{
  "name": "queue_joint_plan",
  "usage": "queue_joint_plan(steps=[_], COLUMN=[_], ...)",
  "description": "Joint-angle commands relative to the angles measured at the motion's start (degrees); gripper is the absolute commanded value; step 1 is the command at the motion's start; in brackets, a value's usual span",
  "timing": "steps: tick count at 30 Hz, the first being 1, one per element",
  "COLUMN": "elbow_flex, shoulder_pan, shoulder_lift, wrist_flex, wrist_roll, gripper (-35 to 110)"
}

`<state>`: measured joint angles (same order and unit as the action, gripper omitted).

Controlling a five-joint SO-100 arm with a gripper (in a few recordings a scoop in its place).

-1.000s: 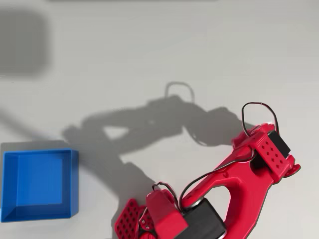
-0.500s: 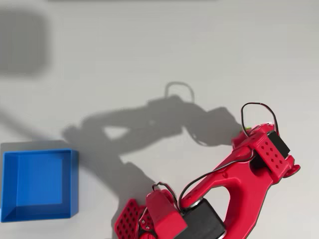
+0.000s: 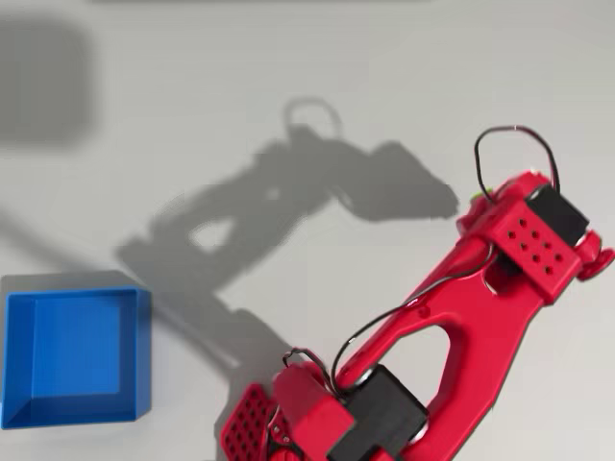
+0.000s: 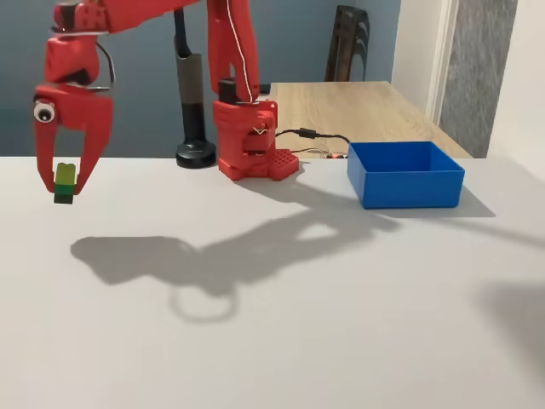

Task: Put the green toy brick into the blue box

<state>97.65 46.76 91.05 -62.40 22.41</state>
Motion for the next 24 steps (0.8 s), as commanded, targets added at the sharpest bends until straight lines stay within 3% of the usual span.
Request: queue_joint_plan(steps=[1, 7, 24], elbow_flex=[-10.02, -14.59, -14.41], shoulder_pan=[-5.36, -18.02, -59.33], shoulder_lift=[1.93, 2.02, 1.32], wrist_flex=[-6.42, -12.74, -15.91], wrist_roll=[-0.79, -4.22, -13.45], gripper=[0, 0, 0])
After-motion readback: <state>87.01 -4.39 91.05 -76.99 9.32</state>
